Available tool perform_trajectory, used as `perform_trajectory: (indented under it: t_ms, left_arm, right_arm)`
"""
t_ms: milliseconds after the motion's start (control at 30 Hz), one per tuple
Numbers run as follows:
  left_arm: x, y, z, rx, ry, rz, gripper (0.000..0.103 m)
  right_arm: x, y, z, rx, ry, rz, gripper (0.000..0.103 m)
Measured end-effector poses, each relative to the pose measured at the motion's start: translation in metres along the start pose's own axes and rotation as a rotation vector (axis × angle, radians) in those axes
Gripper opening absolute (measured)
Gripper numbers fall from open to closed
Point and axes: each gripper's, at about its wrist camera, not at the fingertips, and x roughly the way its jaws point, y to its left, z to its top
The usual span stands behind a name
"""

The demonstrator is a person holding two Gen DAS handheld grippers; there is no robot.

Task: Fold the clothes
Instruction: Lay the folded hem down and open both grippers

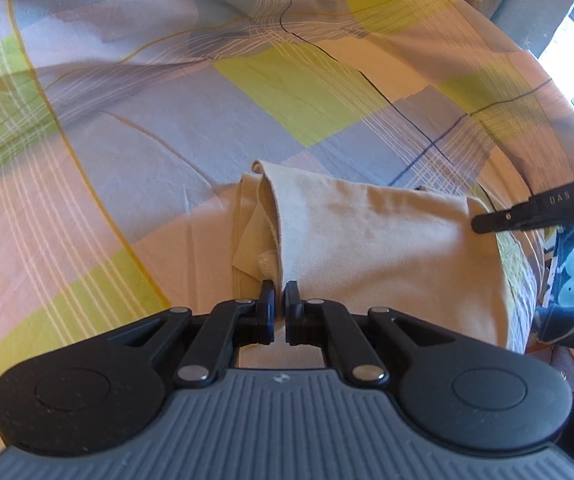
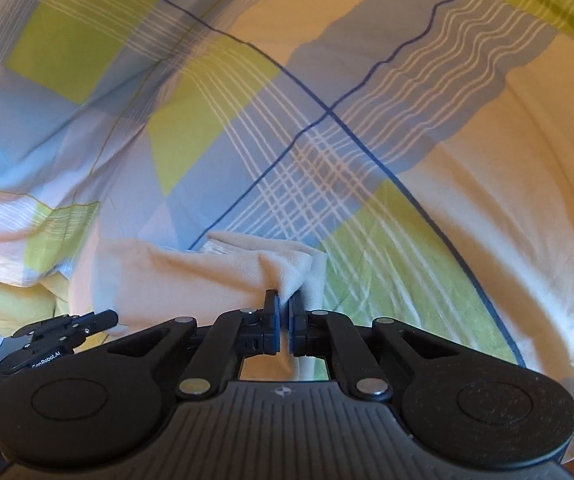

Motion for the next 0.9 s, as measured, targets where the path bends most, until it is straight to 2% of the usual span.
perform_trajectory:
  t_ms: [167, 267, 333, 400, 467, 633, 733, 800, 867, 900]
  left_arm:
    - [0.009, 0.01, 0.003, -0.039, -0.003, -0.012, 0.004]
    - [0.005, 0.014, 0.013, -0.071, -0.042, -0.039, 0.005]
    - [0.003, 0.017, 0.019, -0.1, -0.067, -0.066, 0.009]
    - [0.006, 0.023, 0.024, -0.149, -0.075, -0.085, 0.014]
    - [0.011, 0.027, 0.028, -0.196, -0.071, -0.11, 0.019]
    - [0.021, 0.038, 0.035, -0.282, -0.057, -0.172, 0.02]
    - [0.025, 0.045, 0.041, -0.323, -0.048, -0.207, 0.026]
    - [0.03, 0.046, 0.045, -0.312, -0.035, -0.185, 0.02]
    - [0.036, 0.04, 0.049, -0.246, -0.013, -0.11, 0.0]
    - [0.035, 0.037, 0.051, -0.209, -0.023, -0.086, 0.0]
  right_arm:
    - [0.0, 0.001, 0.0, -0.02, 0.009, -0.011, 0.004]
    - [0.0, -0.002, 0.001, 0.016, 0.001, 0.008, 0.013]
    - [-0.005, 0.001, 0.001, 0.013, -0.02, 0.02, 0.022]
    - [-0.007, 0.004, 0.002, 0.019, -0.035, 0.031, 0.026]
    - [-0.007, 0.004, 0.002, 0.032, -0.048, 0.029, 0.027]
    - [-0.001, 0.002, 0.0, 0.066, -0.07, 0.019, 0.027]
    - [-0.002, 0.001, 0.0, 0.081, -0.073, 0.025, 0.027]
    - [-0.003, -0.001, 0.0, 0.091, -0.075, 0.031, 0.027]
    - [-0.003, -0.003, 0.0, 0.095, -0.076, 0.033, 0.026]
    - [-0.003, -0.003, -0.001, 0.086, -0.079, 0.013, 0.025]
